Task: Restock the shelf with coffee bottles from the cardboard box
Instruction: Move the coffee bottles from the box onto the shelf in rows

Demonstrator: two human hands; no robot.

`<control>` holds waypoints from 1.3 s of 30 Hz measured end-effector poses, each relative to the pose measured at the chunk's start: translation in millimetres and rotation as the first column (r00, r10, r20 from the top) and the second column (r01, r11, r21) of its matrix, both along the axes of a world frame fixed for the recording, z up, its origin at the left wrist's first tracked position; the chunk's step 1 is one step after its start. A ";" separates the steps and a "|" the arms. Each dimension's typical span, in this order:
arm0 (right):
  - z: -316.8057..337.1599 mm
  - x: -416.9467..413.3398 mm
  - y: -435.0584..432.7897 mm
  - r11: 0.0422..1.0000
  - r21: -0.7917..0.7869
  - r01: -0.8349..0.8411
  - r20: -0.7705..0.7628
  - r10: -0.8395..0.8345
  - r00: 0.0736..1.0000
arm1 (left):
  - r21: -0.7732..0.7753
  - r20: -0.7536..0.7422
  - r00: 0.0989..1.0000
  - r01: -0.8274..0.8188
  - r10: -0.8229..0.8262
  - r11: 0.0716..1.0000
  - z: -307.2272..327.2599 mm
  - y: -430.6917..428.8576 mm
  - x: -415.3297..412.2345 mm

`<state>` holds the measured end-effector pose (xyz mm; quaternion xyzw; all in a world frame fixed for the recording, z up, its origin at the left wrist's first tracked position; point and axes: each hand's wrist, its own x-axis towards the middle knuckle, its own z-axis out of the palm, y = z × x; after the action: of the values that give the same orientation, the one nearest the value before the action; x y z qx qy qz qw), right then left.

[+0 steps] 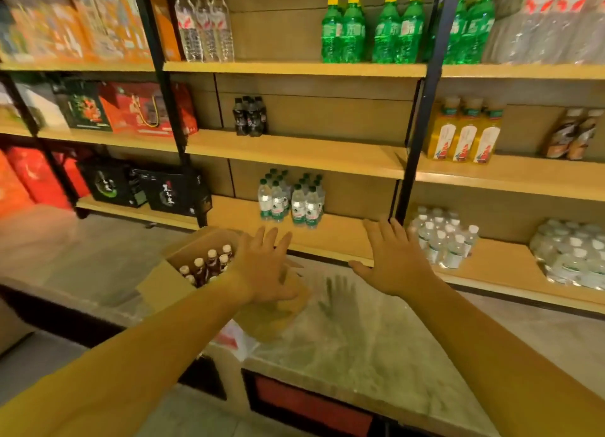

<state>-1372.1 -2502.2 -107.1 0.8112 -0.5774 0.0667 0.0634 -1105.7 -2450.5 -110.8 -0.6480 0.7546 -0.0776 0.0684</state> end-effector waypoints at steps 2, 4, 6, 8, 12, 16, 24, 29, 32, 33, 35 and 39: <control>-8.9 55.7 -7.2 1.000 0.020 -0.008 0.006 0.008 1.000 | -0.014 -0.028 1.000 -0.009 0.009 1.000 -3.6 0.8 56.6; -19.8 111.4 -17.1 0.999 0.048 -0.006 0.019 0.005 1.000 | -0.024 -0.088 0.996 -0.023 0.021 0.999 -12.0 -3.6 112.5; -31.1 162.1 -24.3 0.995 0.094 -0.016 0.048 0.011 0.999 | -0.026 -0.143 0.989 -0.033 0.029 0.999 -24.4 -8.5 162.8; -44.9 202.9 -30.9 0.992 0.128 -0.023 0.070 0.014 0.997 | -0.045 -0.151 0.989 -0.015 0.008 0.999 -41.1 -19.6 207.5; -75.4 259.0 -50.5 0.976 0.217 -0.012 0.084 -0.006 0.996 | -0.065 -0.116 0.992 0.042 -0.049 0.997 -70.7 -55.5 269.6; -116.4 299.9 -78.8 0.965 0.263 0.015 0.117 -0.047 0.992 | 0.031 -0.133 0.991 0.037 -0.032 0.999 -103.3 -96.5 305.5; -188.0 355.1 -123.1 0.903 0.417 0.100 0.185 -0.192 0.964 | 0.332 -0.297 0.953 0.038 0.066 0.942 -167.6 -183.2 346.5; -216.6 376.4 -125.3 0.786 0.591 0.182 0.260 -0.399 0.879 | 0.527 -0.407 0.899 0.084 0.165 0.846 -201.6 -231.8 365.8; -233.2 390.3 -130.0 0.678 0.690 0.255 0.251 -0.554 0.794 | 0.581 -0.473 0.858 0.133 0.201 0.803 -260.5 -272.1 387.9; -239.0 394.0 -131.8 0.640 0.715 0.281 0.242 -0.604 0.759 | 0.604 -0.477 0.857 0.158 0.195 0.781 -276.4 -282.7 392.5; -249.2 399.8 -135.5 0.560 0.761 0.328 0.226 -0.703 0.674 | 0.655 -0.462 0.866 0.188 0.191 0.732 -270.1 -288.1 387.9; -266.1 408.1 -149.9 0.393 0.831 0.393 0.165 -0.850 0.501 | 0.770 -0.368 0.919 0.216 0.140 0.601 -285.9 -307.6 386.3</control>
<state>-963.9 -2652.1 -373.2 0.4051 -0.8177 0.0512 -0.4058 -719.4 -2758.2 -396.7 -0.5336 0.7205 0.3970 0.1965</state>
